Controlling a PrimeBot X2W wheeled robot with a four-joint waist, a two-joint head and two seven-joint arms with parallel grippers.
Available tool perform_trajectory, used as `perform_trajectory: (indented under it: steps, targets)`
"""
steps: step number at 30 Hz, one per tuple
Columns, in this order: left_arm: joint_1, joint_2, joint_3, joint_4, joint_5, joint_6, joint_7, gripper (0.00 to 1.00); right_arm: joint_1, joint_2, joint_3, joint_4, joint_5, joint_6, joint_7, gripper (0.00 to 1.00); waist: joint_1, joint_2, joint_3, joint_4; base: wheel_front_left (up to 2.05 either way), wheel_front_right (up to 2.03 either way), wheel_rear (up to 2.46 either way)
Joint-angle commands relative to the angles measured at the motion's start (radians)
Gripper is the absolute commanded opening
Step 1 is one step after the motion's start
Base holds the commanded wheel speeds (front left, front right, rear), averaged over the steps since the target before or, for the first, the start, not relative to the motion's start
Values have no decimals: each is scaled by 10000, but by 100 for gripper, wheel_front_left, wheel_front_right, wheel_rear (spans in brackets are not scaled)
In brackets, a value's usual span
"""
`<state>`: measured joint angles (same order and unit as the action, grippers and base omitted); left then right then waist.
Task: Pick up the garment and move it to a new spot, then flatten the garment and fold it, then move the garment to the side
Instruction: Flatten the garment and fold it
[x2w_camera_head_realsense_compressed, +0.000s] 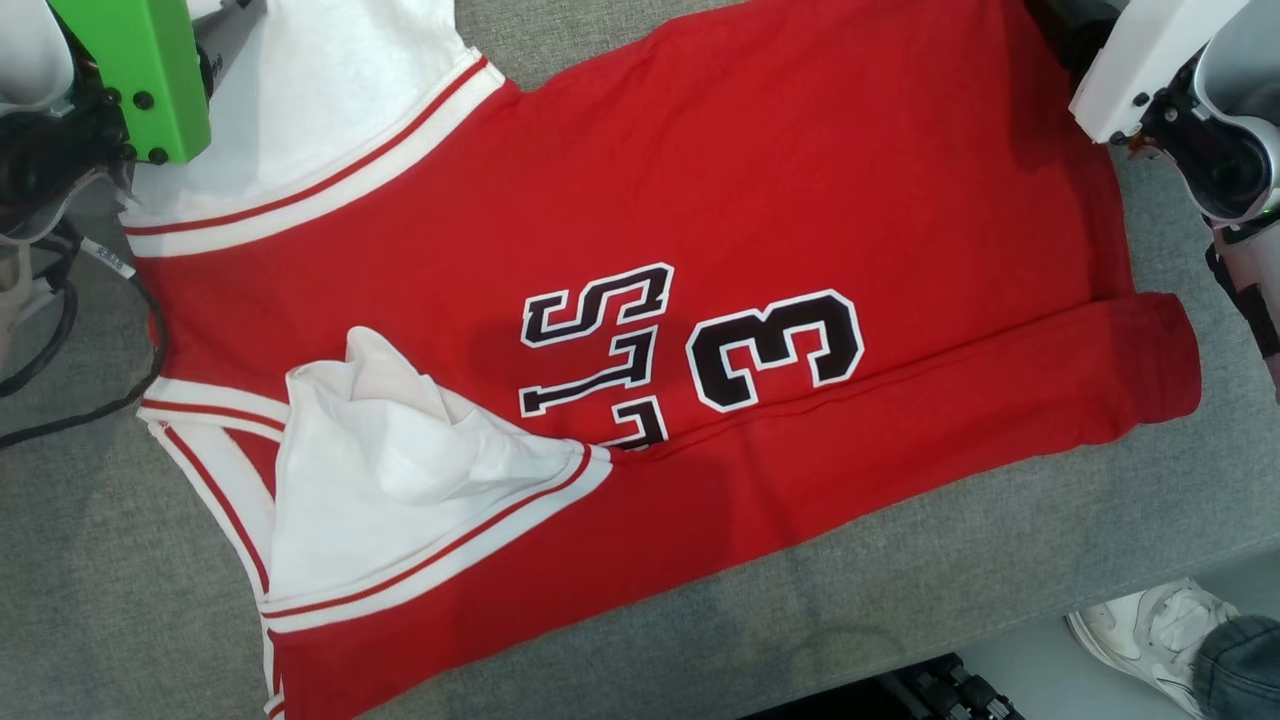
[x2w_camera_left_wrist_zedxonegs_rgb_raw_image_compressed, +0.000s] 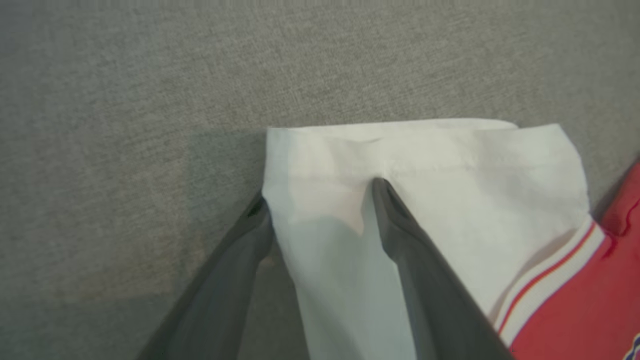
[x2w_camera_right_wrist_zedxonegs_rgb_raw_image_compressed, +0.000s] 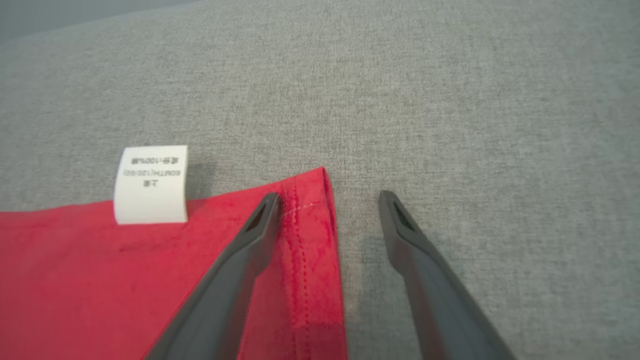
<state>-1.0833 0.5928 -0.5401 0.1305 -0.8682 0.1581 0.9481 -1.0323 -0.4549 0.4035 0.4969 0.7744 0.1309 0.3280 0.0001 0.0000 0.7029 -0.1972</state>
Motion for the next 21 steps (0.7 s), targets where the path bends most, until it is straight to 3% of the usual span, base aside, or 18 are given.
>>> perform_trajectory:
  steps: [1, 3, 4, 9, 15, 21]
  targets:
    - [76, -124, -165, 163, 57, -79, 11, 45, -43, -11, 84, 88, 37, -3, -40, 100, -1, 0, 5, 7, 0, 0, 0]
    - [-6, -224, -138, 239, 57, -140, -154, 0, -114, 30, 249, 201, 49, -3, -117, 100, -1, 0, 1, 30, 0, 0, 0]
    - [-38, -275, -134, 269, 53, -212, -236, 0, -135, 62, 329, 262, 26, -1, -169, 97, -1, 0, -9, 43, 0, 0, 0]
    - [-55, -425, 31, 344, -170, -469, -659, 0, -203, 93, 691, 498, 107, 0, -325, 0, -1, 0, -143, 163, 0, 0, 0]
    - [426, -534, 343, -333, -591, -658, -1119, 0, -37, -294, 959, 306, 585, -1, -574, 0, -1, 0, -552, 366, 0, 0, 0]
    - [1867, -356, 798, -2539, -1231, -266, -1519, 0, 583, -903, 1073, -344, 1114, -1, -1274, 0, -1, 0, -1331, 714, 0, 0, 0]
